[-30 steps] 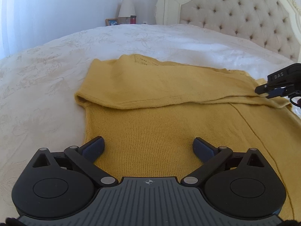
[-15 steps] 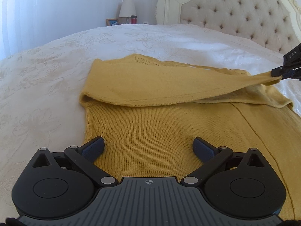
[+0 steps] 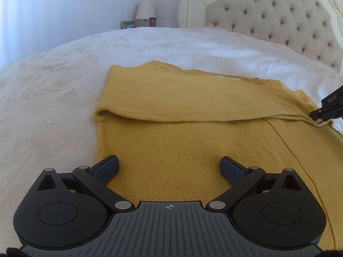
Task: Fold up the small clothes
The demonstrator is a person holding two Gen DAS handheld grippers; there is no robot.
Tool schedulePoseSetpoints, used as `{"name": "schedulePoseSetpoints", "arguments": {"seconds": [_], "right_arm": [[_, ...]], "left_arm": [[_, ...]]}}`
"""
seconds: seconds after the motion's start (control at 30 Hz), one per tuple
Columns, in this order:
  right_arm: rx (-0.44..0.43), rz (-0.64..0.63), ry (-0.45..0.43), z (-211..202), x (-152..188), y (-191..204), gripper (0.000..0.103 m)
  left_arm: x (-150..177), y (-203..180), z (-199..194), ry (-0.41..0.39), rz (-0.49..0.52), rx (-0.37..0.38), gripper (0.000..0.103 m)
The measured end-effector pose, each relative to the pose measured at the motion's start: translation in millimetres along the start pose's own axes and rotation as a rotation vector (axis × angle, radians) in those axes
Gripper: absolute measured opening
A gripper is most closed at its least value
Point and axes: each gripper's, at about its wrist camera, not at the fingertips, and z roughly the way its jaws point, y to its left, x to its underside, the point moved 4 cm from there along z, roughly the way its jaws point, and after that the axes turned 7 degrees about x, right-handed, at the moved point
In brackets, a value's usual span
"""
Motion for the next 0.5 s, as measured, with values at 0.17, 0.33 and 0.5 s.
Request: {"name": "schedulePoseSetpoints", "arguments": {"seconds": [0.17,0.33,0.5], "right_arm": [[0.013,-0.002,-0.024,-25,9,-7,0.037],[-0.024,-0.004,-0.039,-61,35,-14,0.038],[-0.077,0.033,-0.018,-93,68,-21,0.041]], "left_arm": [[-1,-1,-1,0.004,0.003,-0.003,0.103],[-1,-1,-2,0.006,0.000,0.010,0.103],[-1,-5,-9,0.047,0.022,0.004,0.103]]}}
